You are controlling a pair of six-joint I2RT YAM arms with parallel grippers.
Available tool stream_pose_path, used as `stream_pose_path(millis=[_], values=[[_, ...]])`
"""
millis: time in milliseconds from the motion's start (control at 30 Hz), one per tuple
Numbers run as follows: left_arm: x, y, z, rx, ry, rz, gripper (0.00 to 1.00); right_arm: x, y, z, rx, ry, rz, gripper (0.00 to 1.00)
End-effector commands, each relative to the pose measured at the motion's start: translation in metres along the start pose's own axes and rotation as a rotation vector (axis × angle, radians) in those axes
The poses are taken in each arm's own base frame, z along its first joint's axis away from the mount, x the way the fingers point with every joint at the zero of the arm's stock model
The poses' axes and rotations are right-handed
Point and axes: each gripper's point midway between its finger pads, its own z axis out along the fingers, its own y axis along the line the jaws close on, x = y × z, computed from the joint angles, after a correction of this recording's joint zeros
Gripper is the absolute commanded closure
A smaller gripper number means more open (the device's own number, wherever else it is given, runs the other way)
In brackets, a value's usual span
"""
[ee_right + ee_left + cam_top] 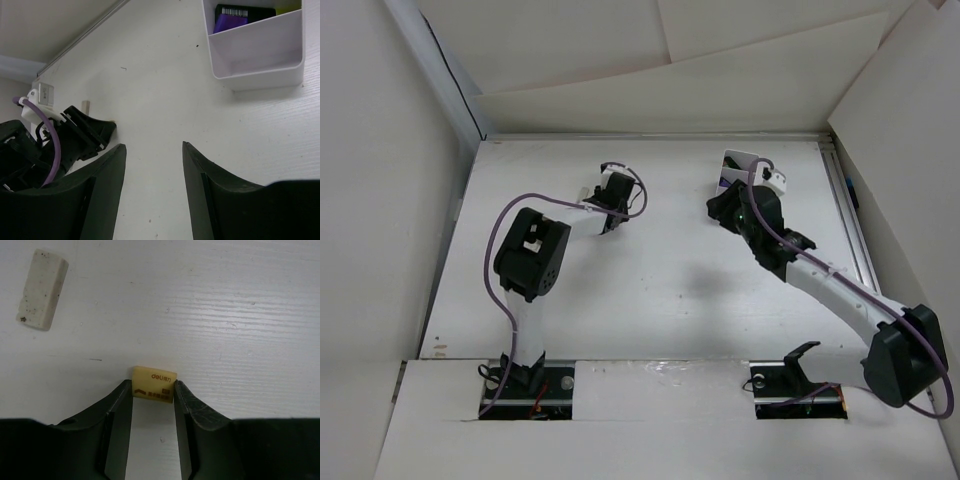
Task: Sort the stationery into containers
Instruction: Pick up the stationery from the center of the board, then place the stationery in the storage box.
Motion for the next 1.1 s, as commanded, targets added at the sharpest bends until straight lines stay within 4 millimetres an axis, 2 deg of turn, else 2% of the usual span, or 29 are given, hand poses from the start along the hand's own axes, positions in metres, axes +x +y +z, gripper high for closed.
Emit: stream_pose_path(millis=[0,33,100,200,233,300,333,400,433,467,533,567,600,633,700,867,900,933,1033,1067], values=[[-0.021,-0.014,-0.027,0.060,-0.053,-0.005,0.80,-0.022,0.004,-0.005,-0.020,-0.075,0.033,0.45],[-0.020,-0.018,-0.032,0.071,-0.057,0.001,0.80,-0.019,0.000,-0.005,-0.013,-0.069,0.031,0.45],[-0.032,-0.036,-0.050,0.149,-0.091,-0.020,0.81,-0.031,0.002,-0.011,-0.023,-0.101,0.053,0.45],[-0.035,-0.067,-0.071,0.280,-0.099,-0.037,0.81,-0.045,-0.014,-0.023,0.024,-0.179,0.111,0.45],[-0.041,-0.086,-0.085,0.353,-0.104,-0.043,0.81,-0.054,-0.022,-0.026,0.049,-0.218,0.132,0.45],[-0.052,-0.108,-0.102,0.416,-0.142,-0.041,0.82,-0.063,-0.030,-0.039,0.043,-0.258,0.169,0.45],[-0.058,-0.131,-0.121,0.487,-0.162,-0.030,0.82,-0.069,-0.035,-0.044,0.054,-0.289,0.195,0.45],[-0.068,-0.156,-0.142,0.572,-0.184,-0.022,0.82,-0.076,-0.044,-0.055,0.056,-0.331,0.228,0.45],[-0.064,-0.170,-0.143,0.600,-0.173,-0.009,0.82,-0.080,-0.049,-0.057,0.064,-0.349,0.247,0.45],[-0.077,-0.194,-0.162,0.664,-0.203,-0.005,0.82,-0.086,-0.051,-0.059,0.067,-0.366,0.255,0.45],[-0.079,-0.216,-0.172,0.695,-0.209,0.022,0.82,-0.090,-0.054,-0.064,0.060,-0.378,0.273,0.45],[-0.067,-0.231,-0.170,0.707,-0.188,0.044,0.81,-0.087,-0.058,-0.062,0.065,-0.369,0.272,0.45],[-0.084,-0.242,-0.178,0.736,-0.217,0.031,0.81,-0.089,-0.060,-0.062,0.068,-0.372,0.275,0.45],[-0.081,-0.253,-0.182,0.756,-0.210,0.041,0.81,-0.090,-0.057,-0.064,0.053,-0.370,0.286,0.47],[-0.088,-0.269,-0.178,0.787,-0.219,0.039,0.81,-0.092,-0.060,-0.063,0.053,-0.368,0.290,0.47],[-0.089,-0.292,-0.168,0.830,-0.203,0.012,0.80,-0.090,-0.063,-0.062,0.052,-0.354,0.291,0.47],[-0.083,-0.295,-0.160,0.824,-0.193,0.016,0.80,-0.090,-0.063,-0.062,0.052,-0.354,0.291,0.47],[-0.090,-0.300,-0.164,0.844,-0.209,0.010,0.78,-0.093,-0.064,-0.064,0.046,-0.360,0.295,0.47],[-0.084,-0.309,-0.154,0.850,-0.193,0.006,0.78,-0.096,-0.063,-0.066,0.036,-0.362,0.299,0.48],[-0.089,-0.310,-0.157,0.856,-0.203,0.002,0.77,-0.096,-0.063,-0.066,0.036,-0.362,0.299,0.48]])
